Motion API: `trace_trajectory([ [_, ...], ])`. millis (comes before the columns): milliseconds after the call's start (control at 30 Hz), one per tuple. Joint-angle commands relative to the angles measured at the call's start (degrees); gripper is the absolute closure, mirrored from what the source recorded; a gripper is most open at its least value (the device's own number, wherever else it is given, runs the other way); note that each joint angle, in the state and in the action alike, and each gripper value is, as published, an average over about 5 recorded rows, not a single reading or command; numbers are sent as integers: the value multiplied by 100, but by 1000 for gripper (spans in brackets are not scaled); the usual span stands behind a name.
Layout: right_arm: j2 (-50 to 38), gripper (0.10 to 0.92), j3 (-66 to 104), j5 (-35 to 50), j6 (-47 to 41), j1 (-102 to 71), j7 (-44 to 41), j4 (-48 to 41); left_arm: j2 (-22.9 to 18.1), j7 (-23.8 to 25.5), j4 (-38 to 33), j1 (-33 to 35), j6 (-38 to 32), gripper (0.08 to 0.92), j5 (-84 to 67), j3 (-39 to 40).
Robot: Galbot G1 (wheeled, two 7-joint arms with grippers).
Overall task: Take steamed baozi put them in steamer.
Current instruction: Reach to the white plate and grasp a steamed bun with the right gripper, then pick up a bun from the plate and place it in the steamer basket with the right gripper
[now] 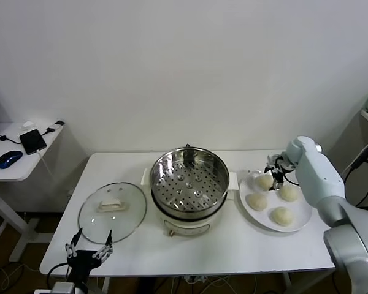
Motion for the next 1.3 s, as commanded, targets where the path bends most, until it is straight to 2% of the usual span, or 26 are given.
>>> trace_trajectory([
  [33, 50, 293, 38, -77, 5, 7, 57, -98, -6, 1, 18, 10, 4, 177, 7, 5],
  [267, -28, 459, 105, -39, -20, 8, -4, -51, -7, 2, 10, 12, 8, 177, 8, 12],
  [533, -416, 474, -207, 750, -171, 75, -401, 650, 9, 7, 17, -34, 22, 177, 19, 52],
  [700, -719, 472, -1222, 1893, -498, 579, -859, 1568, 20, -7, 1, -104, 22, 177, 37, 49],
  [800, -649, 472, -1826, 2562, -701, 1202, -1153, 1774, 22, -25, -22, -128, 14, 177, 139, 57],
  [900, -285, 473, -2360, 3079, -780, 1959, -1448, 1568, 42, -48, -49, -98, -37, 177, 211, 88],
  [1067, 761, 474, -2914, 3638, -554, 2920, -1951, 595, 37, -121, -97, -44, -145, 177, 268, 90],
  [1133, 1203, 474, -2909, 3907, -117, 3147, -2122, 94, 32, -154, -85, -53, -169, 177, 267, 84],
  [1300, 2061, 473, -2909, 4471, 1713, 3369, -2378, -828, 14, -207, -13, -97, -190, 177, 266, 83],
])
